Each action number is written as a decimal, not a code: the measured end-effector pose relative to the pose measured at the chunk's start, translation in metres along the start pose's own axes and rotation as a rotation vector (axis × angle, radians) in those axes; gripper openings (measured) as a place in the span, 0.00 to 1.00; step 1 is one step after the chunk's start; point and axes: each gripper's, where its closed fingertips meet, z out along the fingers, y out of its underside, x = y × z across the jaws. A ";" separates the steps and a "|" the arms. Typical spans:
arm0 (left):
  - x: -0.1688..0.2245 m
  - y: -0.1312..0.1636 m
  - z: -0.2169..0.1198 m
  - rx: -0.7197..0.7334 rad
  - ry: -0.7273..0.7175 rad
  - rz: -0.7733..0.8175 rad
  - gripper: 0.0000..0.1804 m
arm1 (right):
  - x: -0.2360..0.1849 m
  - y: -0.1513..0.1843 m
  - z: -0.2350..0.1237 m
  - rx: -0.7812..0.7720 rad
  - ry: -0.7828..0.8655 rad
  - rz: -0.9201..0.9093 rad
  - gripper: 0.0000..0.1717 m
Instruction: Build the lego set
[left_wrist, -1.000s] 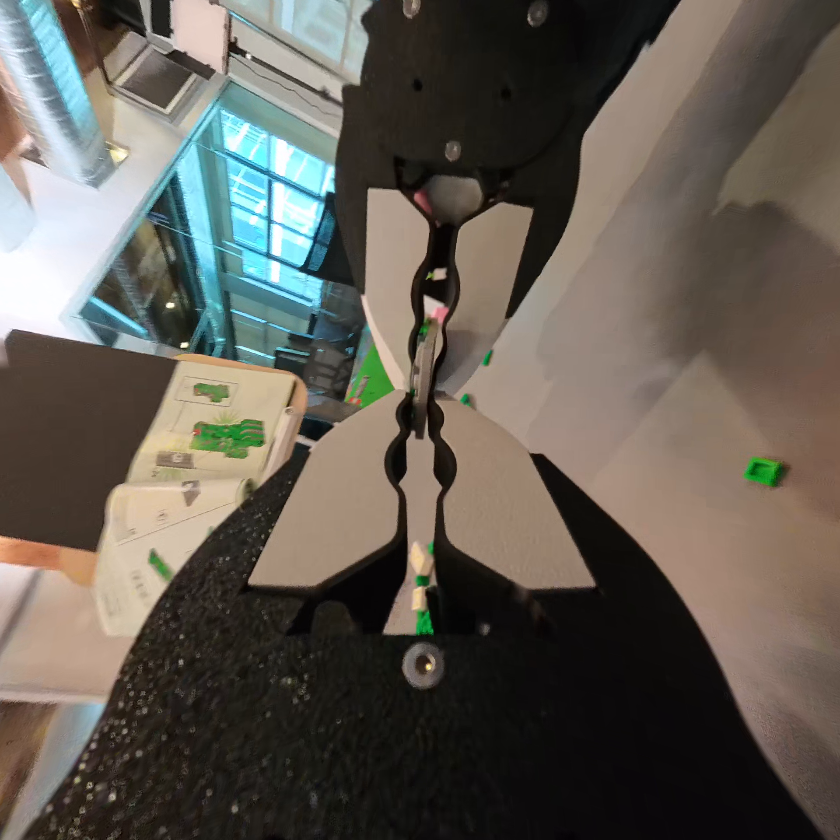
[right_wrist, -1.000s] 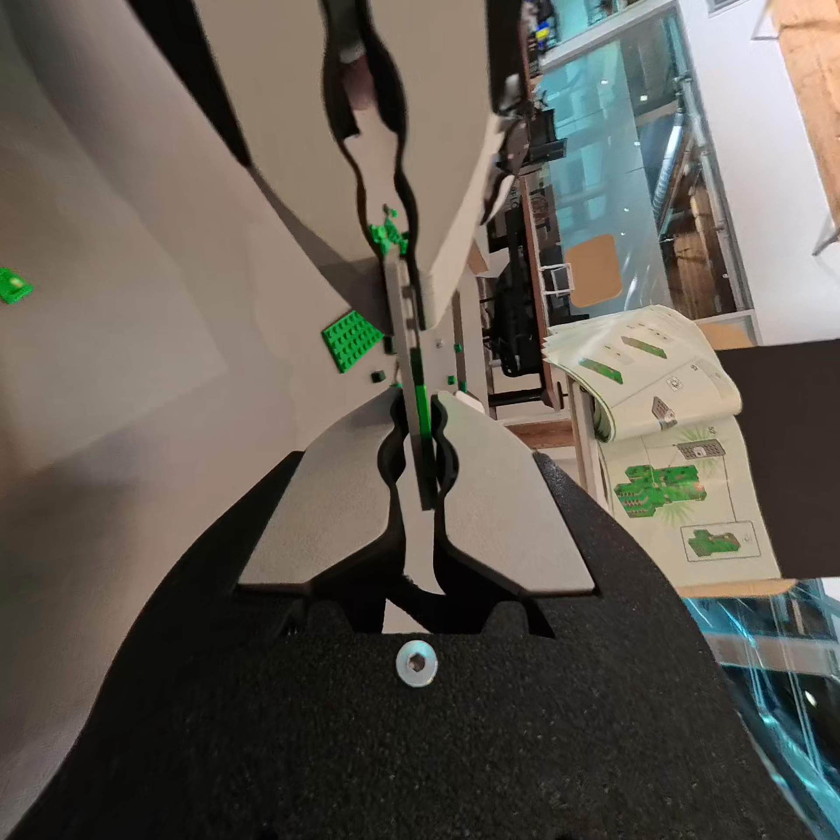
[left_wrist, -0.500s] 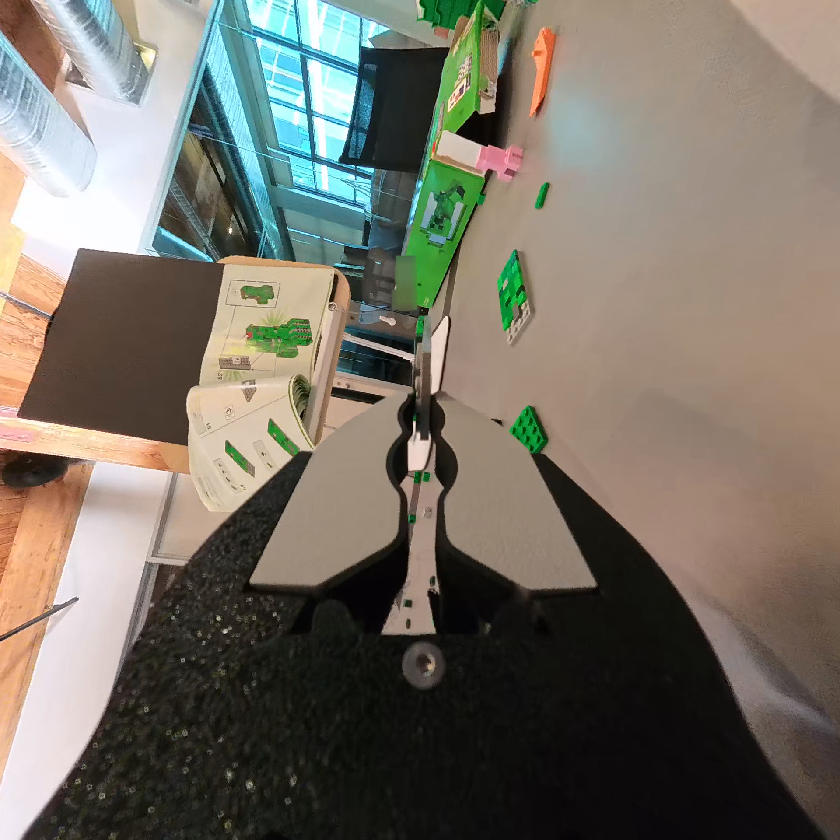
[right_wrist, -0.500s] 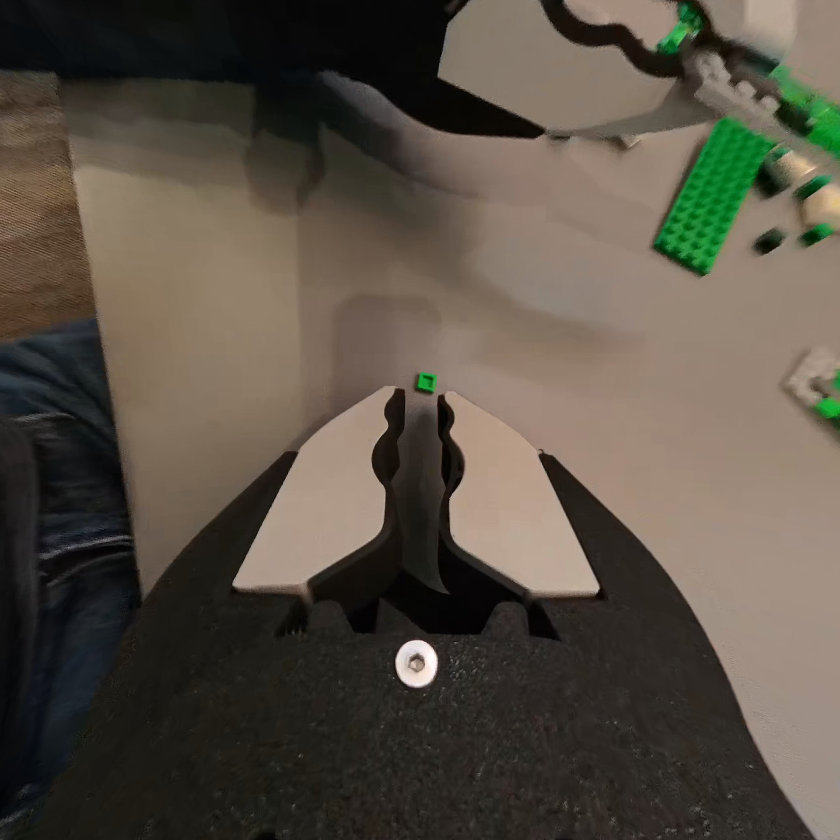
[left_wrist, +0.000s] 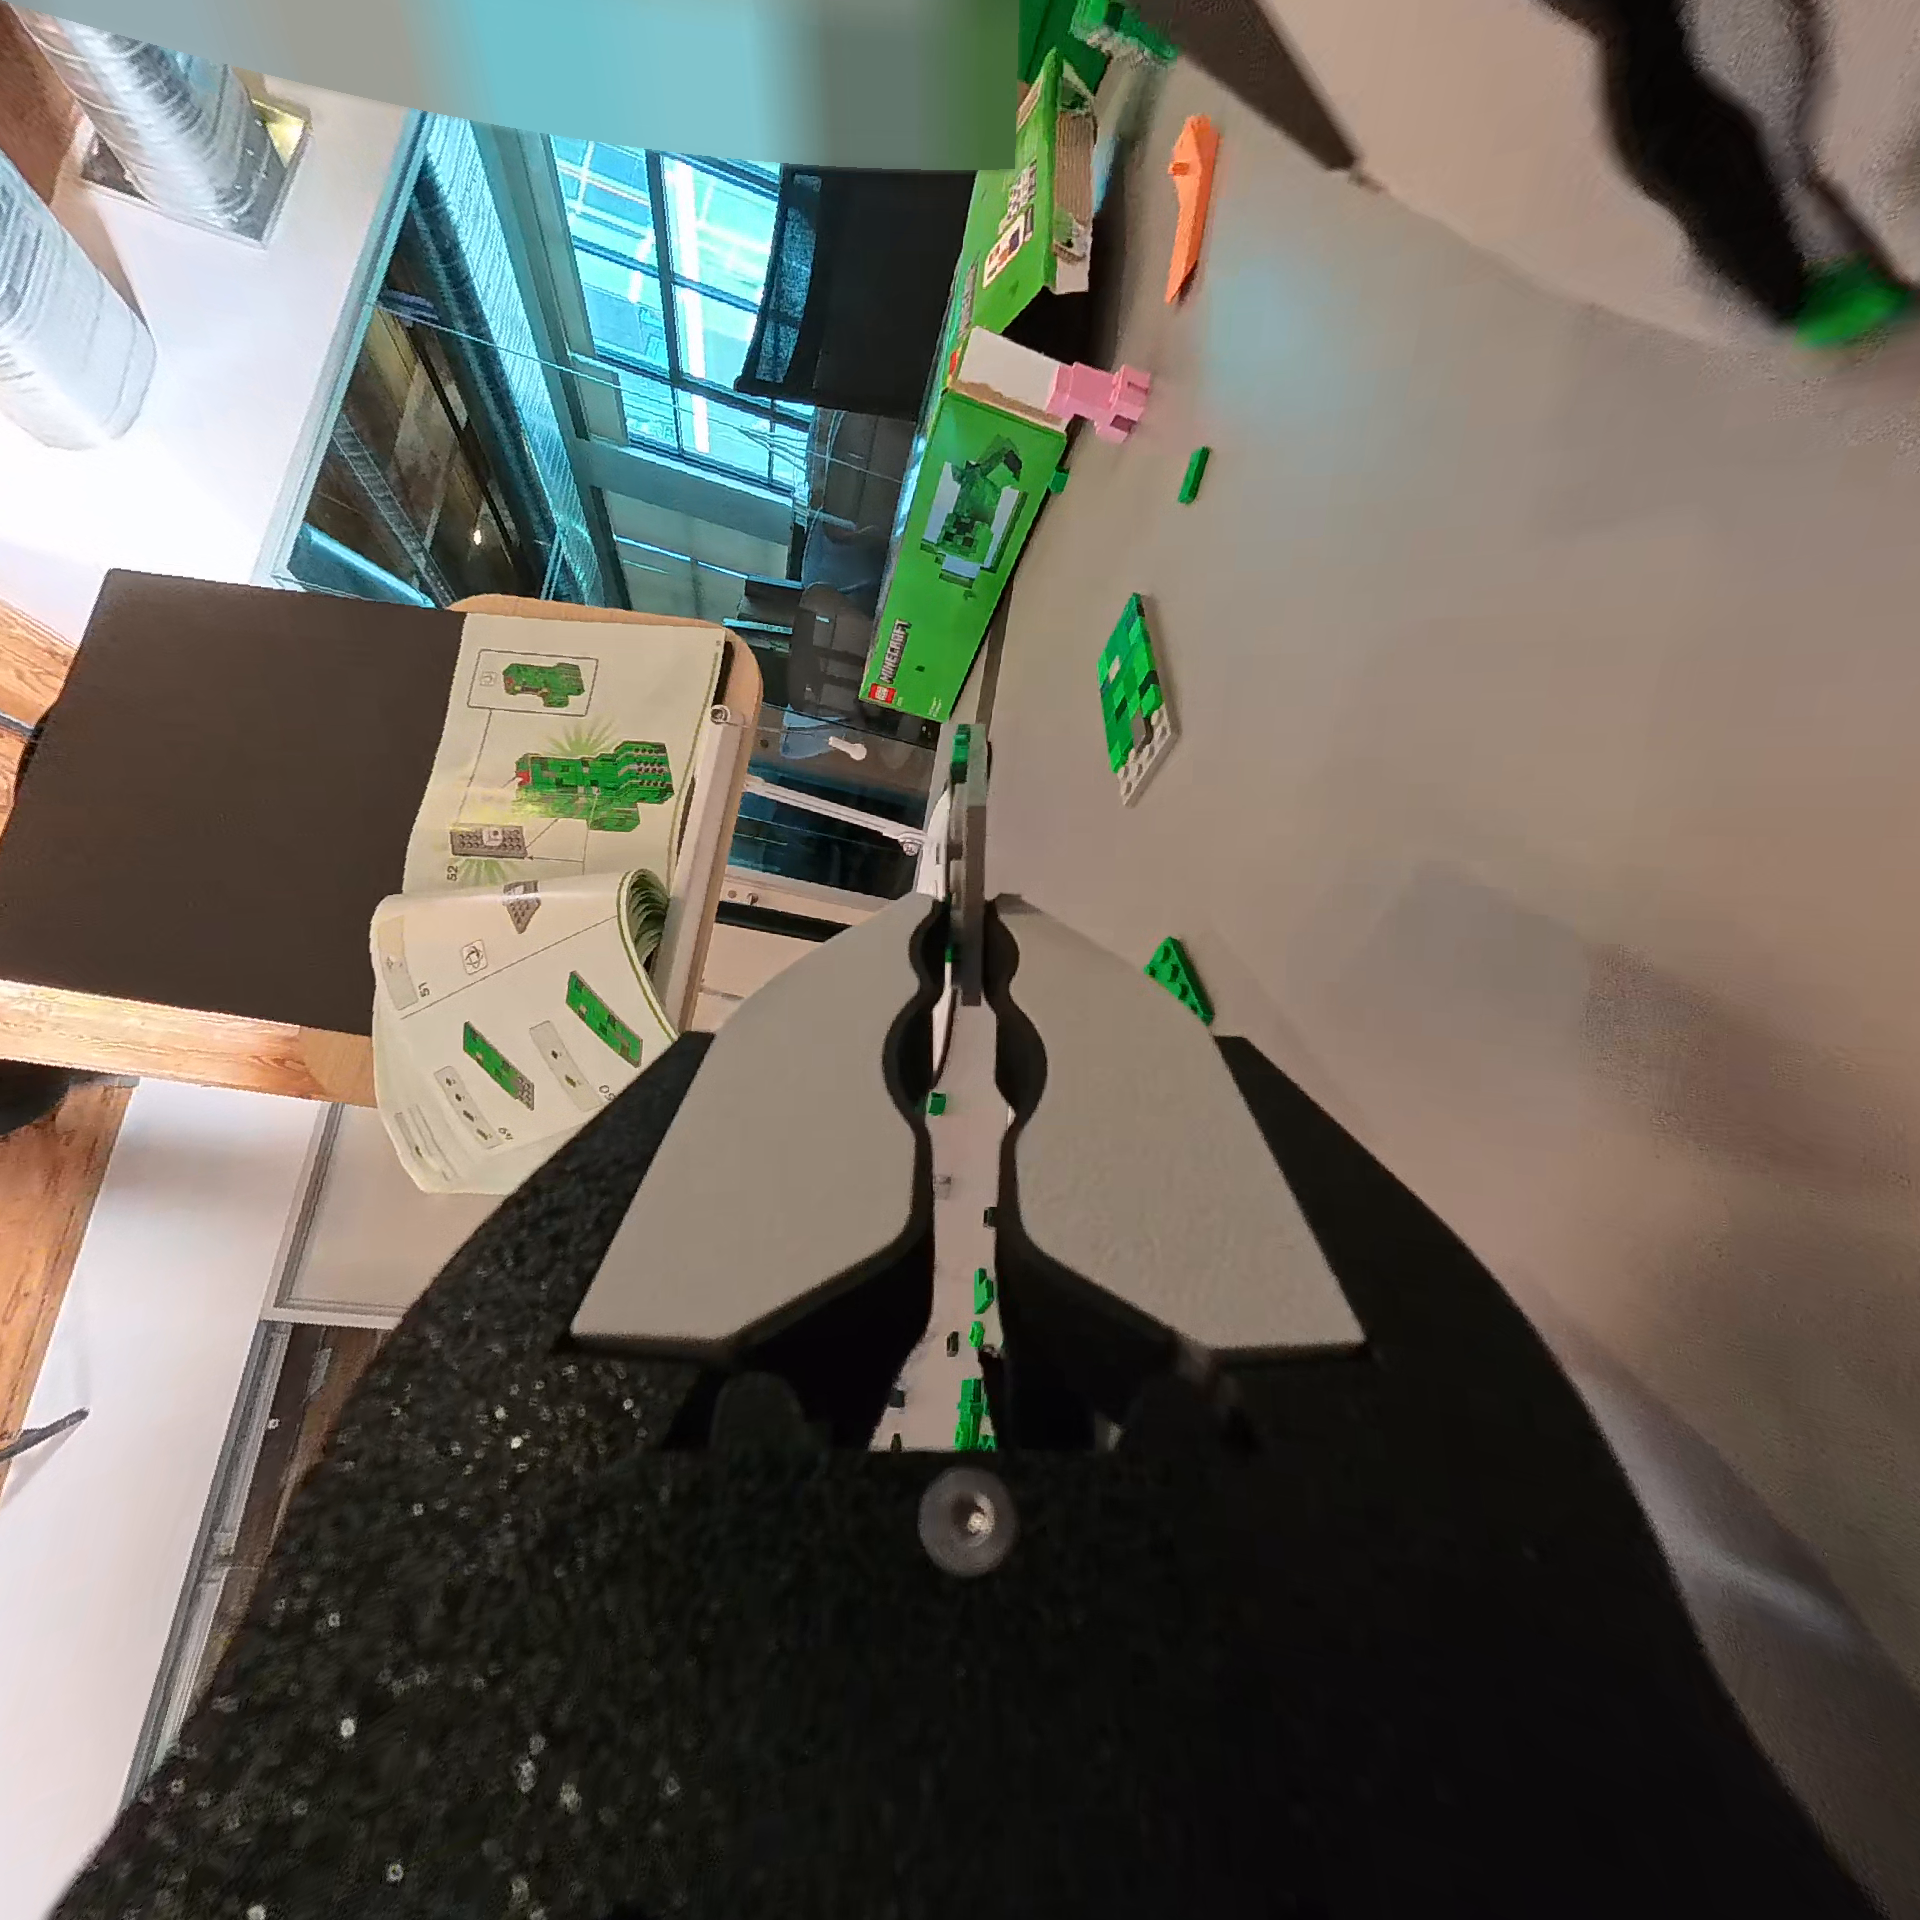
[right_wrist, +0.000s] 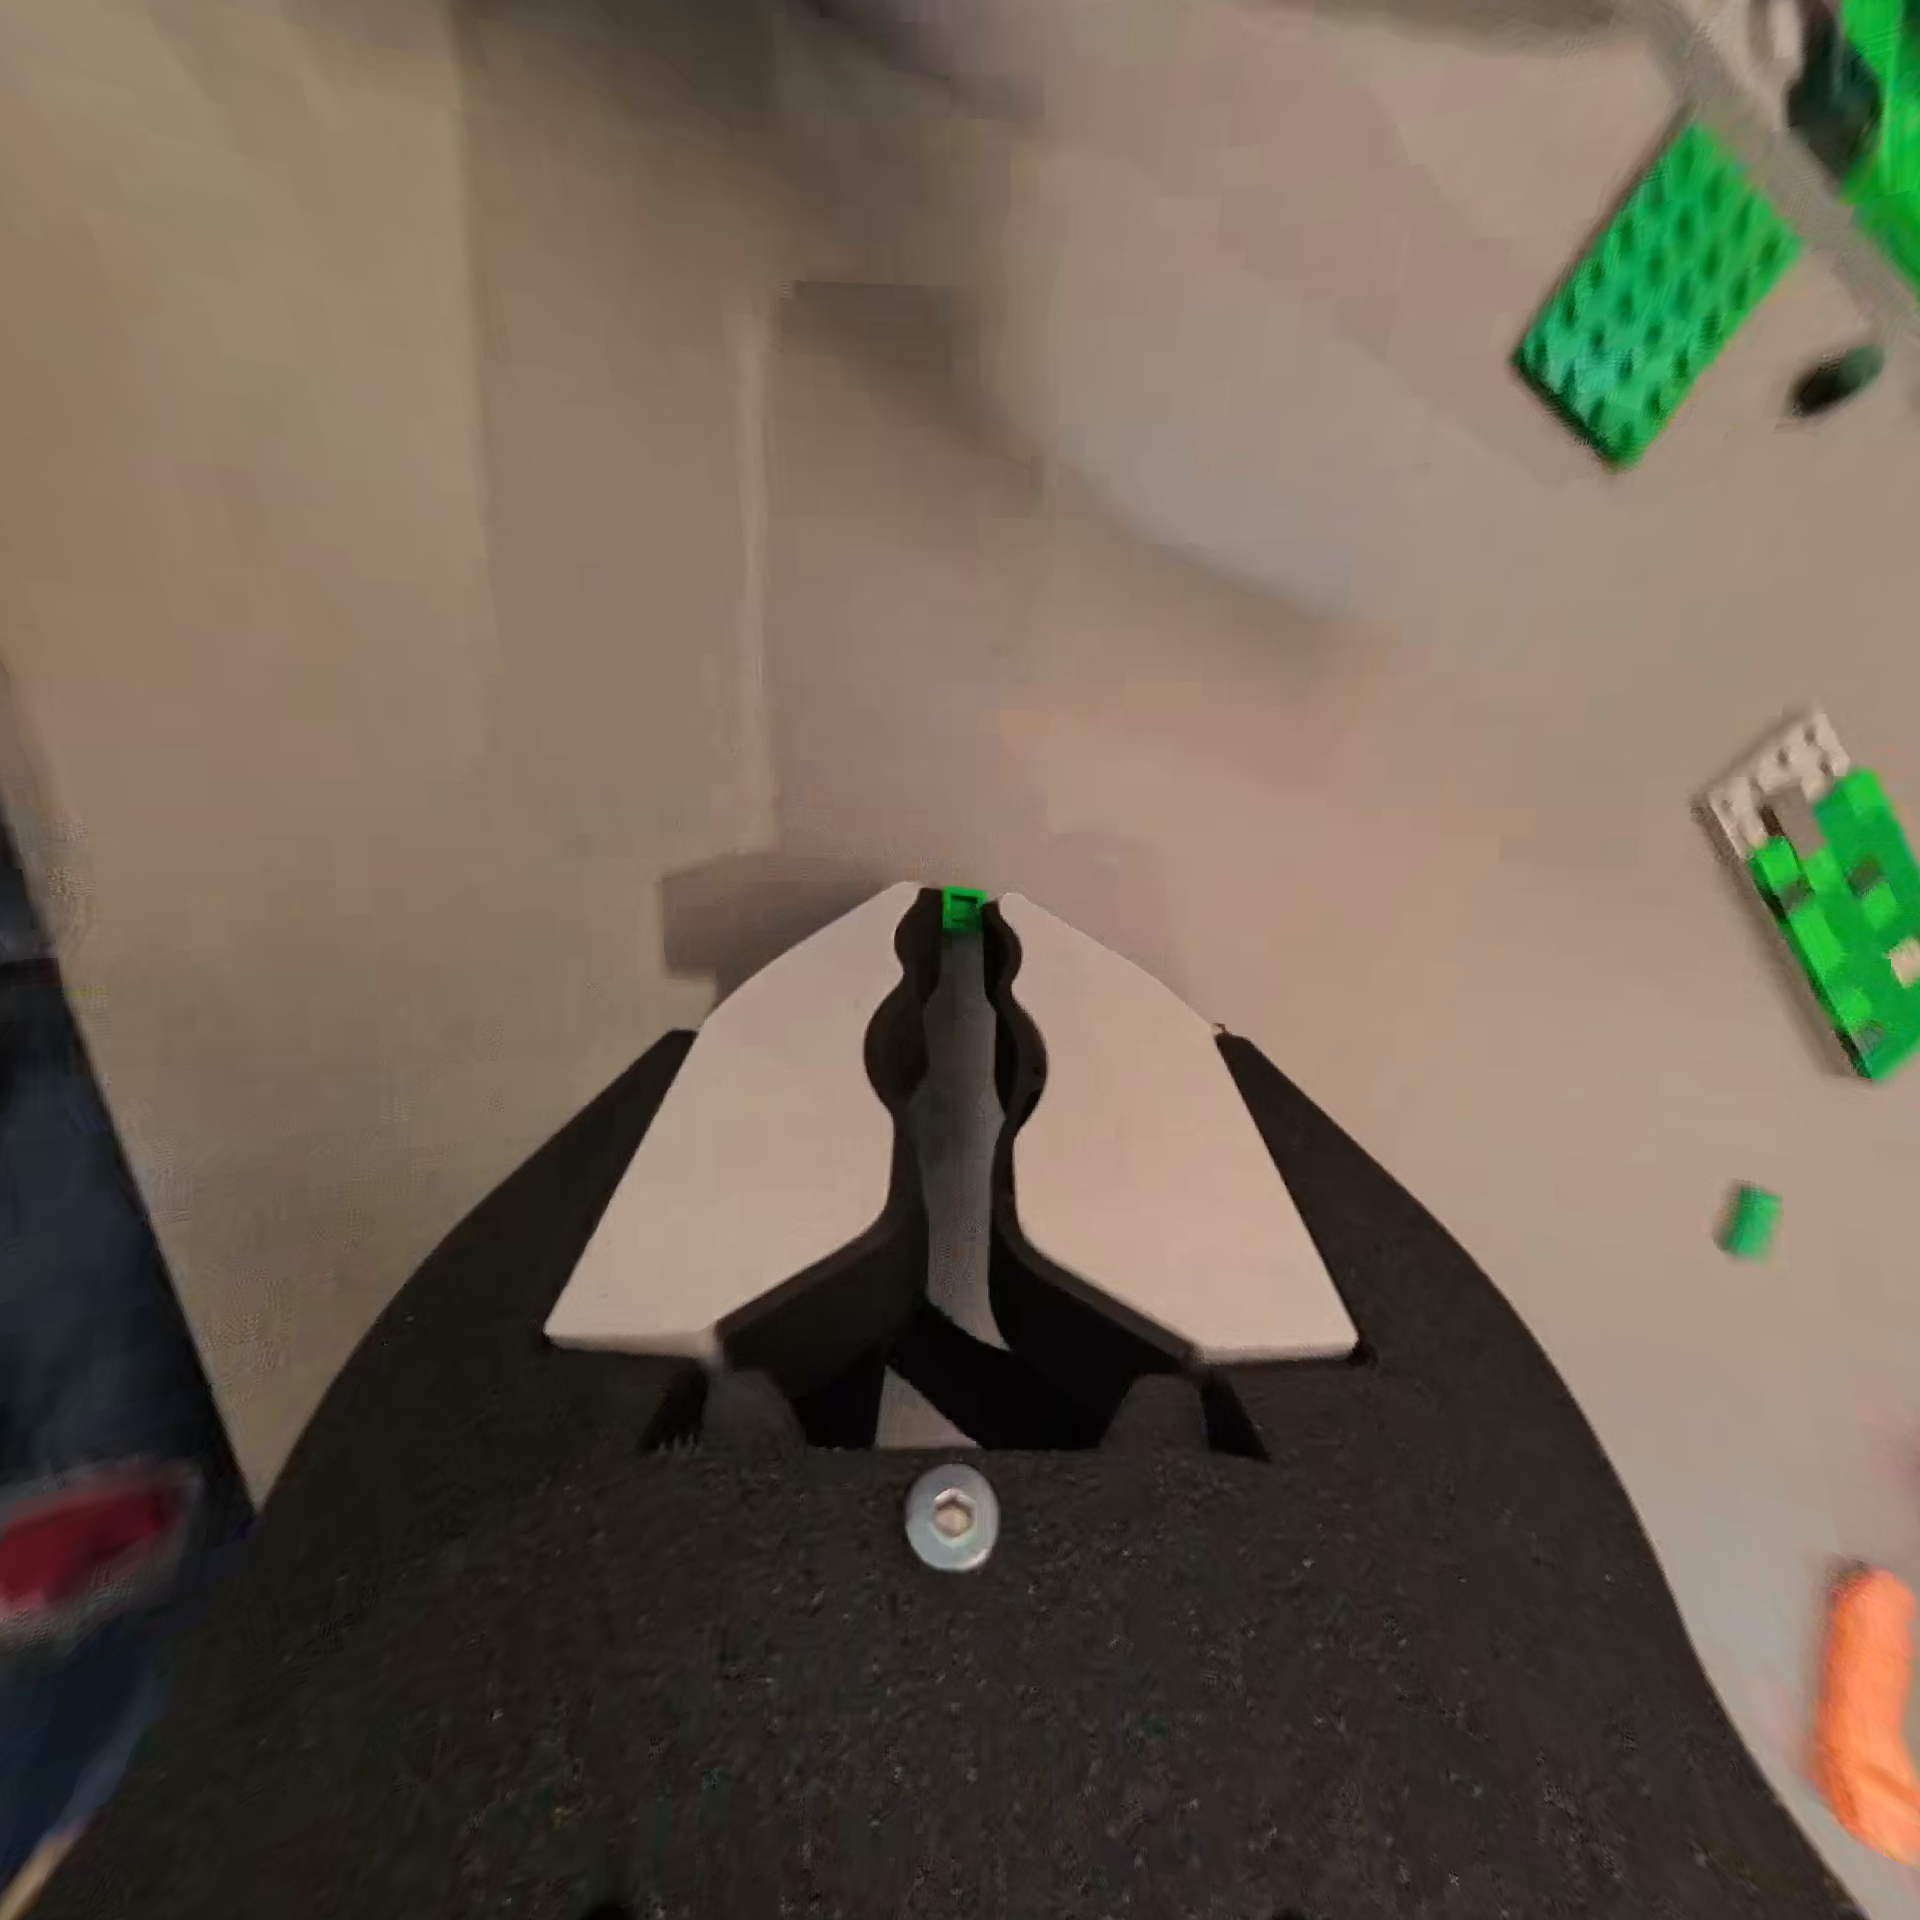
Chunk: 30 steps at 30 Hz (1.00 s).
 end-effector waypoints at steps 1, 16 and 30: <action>0.000 -0.001 0.000 0.003 -0.001 -0.001 0.03 | 0.008 0.015 -0.006 -0.096 -0.033 -0.018 0.04; -0.003 0.003 -0.002 -0.008 -0.003 -0.018 0.03 | 0.057 0.115 -0.041 -0.909 -0.210 -0.059 0.10; 0.002 -0.006 -0.001 0.022 0.014 -0.030 0.03 | 0.062 0.105 -0.052 0.088 0.076 0.273 0.10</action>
